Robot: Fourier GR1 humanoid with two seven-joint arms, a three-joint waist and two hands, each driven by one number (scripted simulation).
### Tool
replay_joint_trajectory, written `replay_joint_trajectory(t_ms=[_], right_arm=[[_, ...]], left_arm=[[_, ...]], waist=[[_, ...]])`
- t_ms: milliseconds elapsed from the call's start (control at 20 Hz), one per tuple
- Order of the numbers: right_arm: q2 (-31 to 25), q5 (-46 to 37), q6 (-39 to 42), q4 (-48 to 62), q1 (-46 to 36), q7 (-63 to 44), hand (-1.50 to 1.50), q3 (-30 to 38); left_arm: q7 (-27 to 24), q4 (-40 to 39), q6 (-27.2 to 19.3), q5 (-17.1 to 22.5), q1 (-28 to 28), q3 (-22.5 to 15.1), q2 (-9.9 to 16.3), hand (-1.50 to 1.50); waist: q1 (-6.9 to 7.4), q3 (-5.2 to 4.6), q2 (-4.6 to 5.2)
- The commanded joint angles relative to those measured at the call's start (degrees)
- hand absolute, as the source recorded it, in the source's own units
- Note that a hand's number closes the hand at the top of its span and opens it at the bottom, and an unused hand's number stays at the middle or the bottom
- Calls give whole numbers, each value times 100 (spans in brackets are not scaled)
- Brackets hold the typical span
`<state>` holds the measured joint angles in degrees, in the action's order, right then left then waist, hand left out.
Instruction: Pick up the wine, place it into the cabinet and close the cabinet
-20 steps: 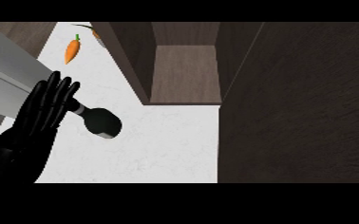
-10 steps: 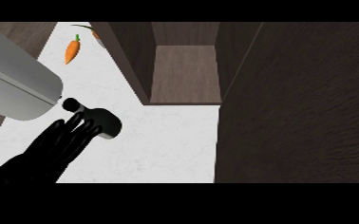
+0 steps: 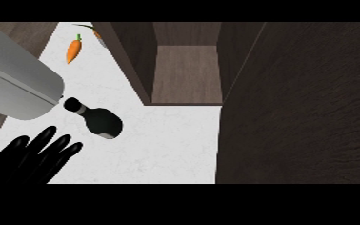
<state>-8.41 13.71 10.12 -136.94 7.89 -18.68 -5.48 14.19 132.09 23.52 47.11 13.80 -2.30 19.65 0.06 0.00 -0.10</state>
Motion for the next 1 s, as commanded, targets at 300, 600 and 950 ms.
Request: replay_joint_trajectory(t_ms=[300,600,950], right_arm=[[55,-115,-590,-794,-605,-1110,-150,-75],[-92,286,-338,-844,-512,-1129,-150,264],[-126,209,-379,-1155,-513,-1327,-150,302]], left_arm=[[523,667,-318,652,296,512,23,-150],[891,571,-587,1284,4,1300,321,-150],[759,-261,-320,1292,-490,1922,371,-150]], waist=[[30,-3,-8],[8,1,-8],[-34,-1,-5]])
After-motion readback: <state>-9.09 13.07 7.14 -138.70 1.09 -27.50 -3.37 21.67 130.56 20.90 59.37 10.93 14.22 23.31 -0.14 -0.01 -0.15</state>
